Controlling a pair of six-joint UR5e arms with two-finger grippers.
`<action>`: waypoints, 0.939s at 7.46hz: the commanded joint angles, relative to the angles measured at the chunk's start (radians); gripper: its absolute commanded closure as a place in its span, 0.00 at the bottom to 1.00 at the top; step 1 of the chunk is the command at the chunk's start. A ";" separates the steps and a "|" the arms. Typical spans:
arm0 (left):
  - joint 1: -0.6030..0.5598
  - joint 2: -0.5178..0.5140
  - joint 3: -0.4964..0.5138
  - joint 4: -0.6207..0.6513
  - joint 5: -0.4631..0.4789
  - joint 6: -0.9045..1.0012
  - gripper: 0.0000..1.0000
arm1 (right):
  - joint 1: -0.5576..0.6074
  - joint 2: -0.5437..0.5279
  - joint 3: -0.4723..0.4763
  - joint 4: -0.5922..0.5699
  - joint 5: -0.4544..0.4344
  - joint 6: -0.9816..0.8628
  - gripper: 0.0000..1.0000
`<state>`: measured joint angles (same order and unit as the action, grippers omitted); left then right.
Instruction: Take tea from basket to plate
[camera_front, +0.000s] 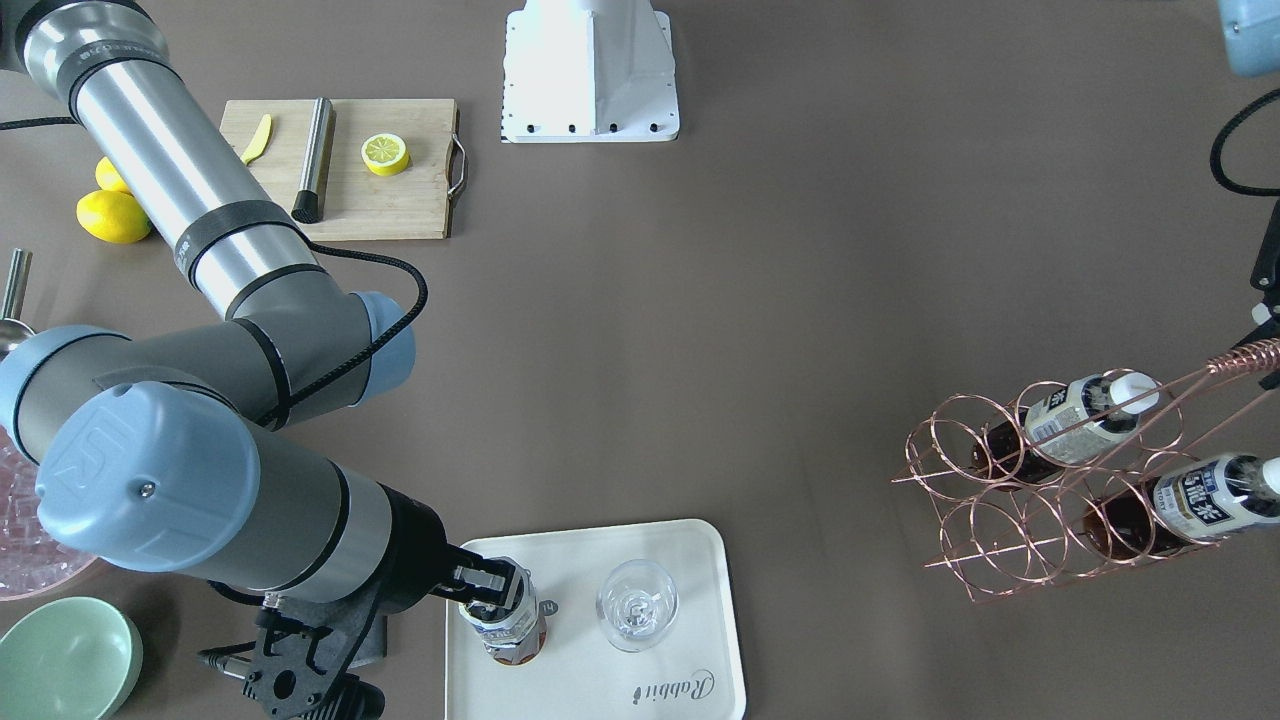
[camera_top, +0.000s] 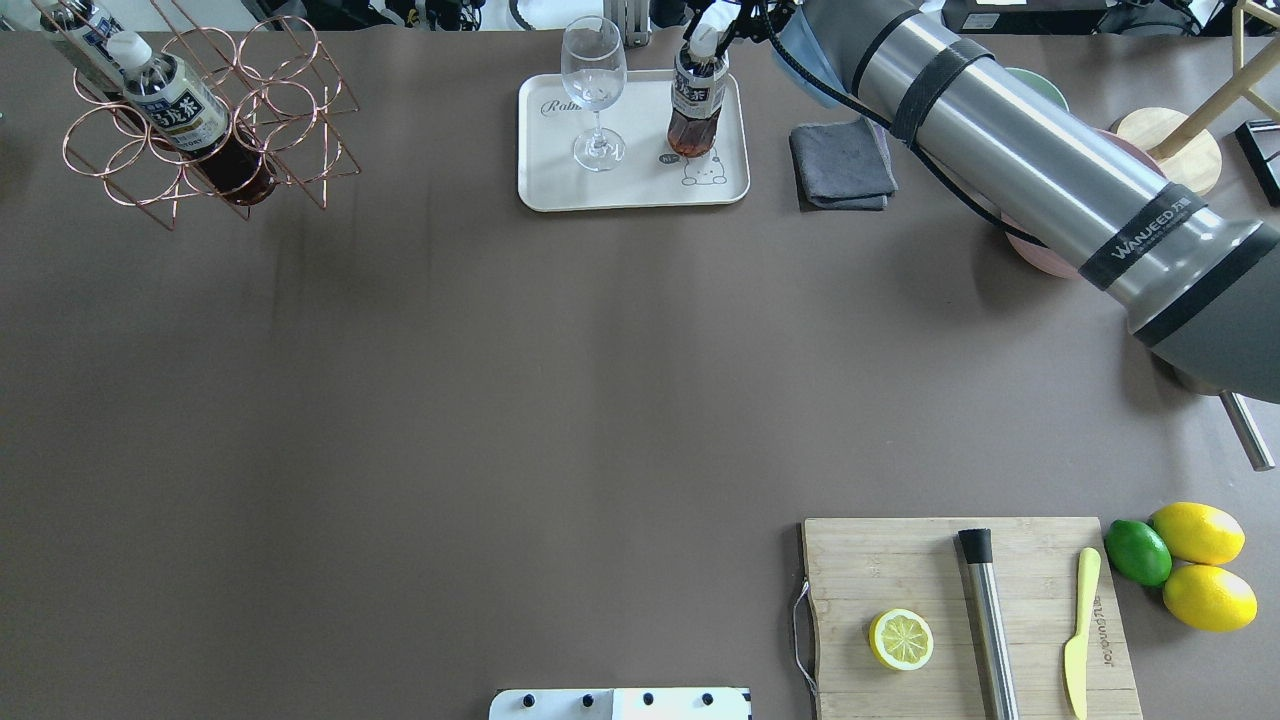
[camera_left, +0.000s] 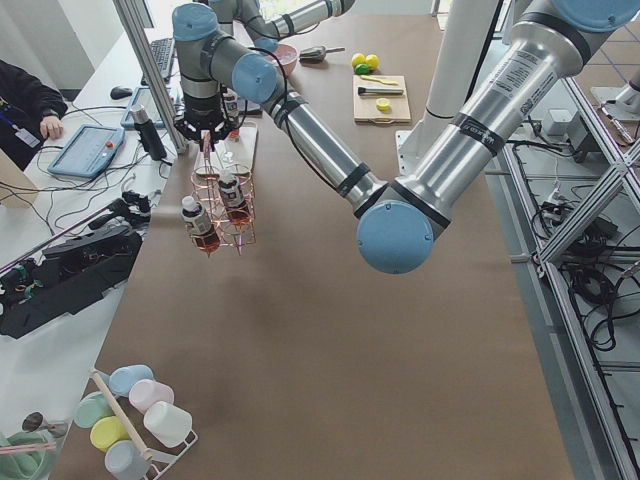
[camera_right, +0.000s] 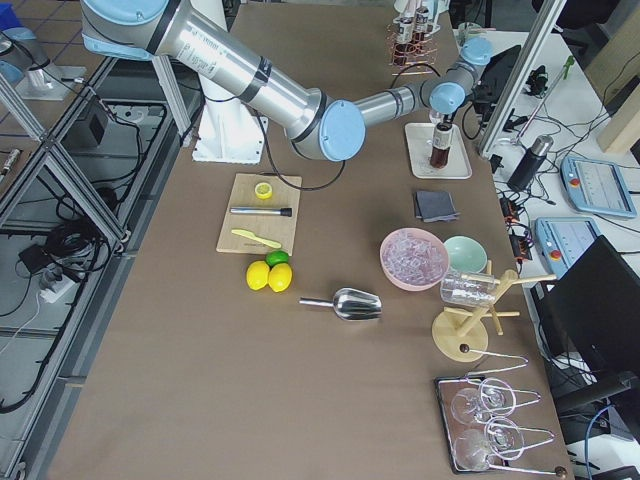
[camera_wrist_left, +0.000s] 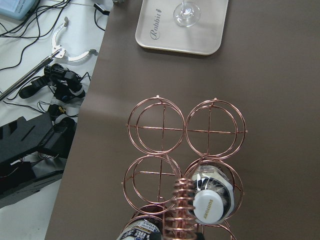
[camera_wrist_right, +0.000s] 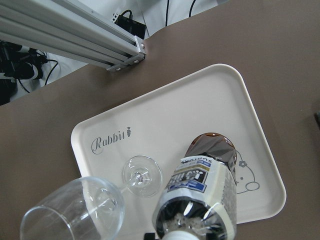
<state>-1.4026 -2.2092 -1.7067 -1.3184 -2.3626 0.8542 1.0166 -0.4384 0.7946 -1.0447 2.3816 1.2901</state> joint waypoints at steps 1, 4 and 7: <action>-0.030 -0.139 0.247 -0.062 0.041 0.109 1.00 | -0.003 0.000 -0.005 0.000 -0.001 0.000 0.48; -0.026 -0.184 0.467 -0.256 0.095 0.120 1.00 | 0.000 0.001 -0.003 -0.003 0.008 -0.003 0.20; -0.033 -0.191 0.581 -0.355 0.146 0.212 1.00 | 0.034 -0.086 0.149 -0.053 0.103 -0.040 0.11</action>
<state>-1.4315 -2.3976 -1.1738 -1.6316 -2.2327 1.0345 1.0269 -0.4466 0.8245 -1.0534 2.4168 1.2799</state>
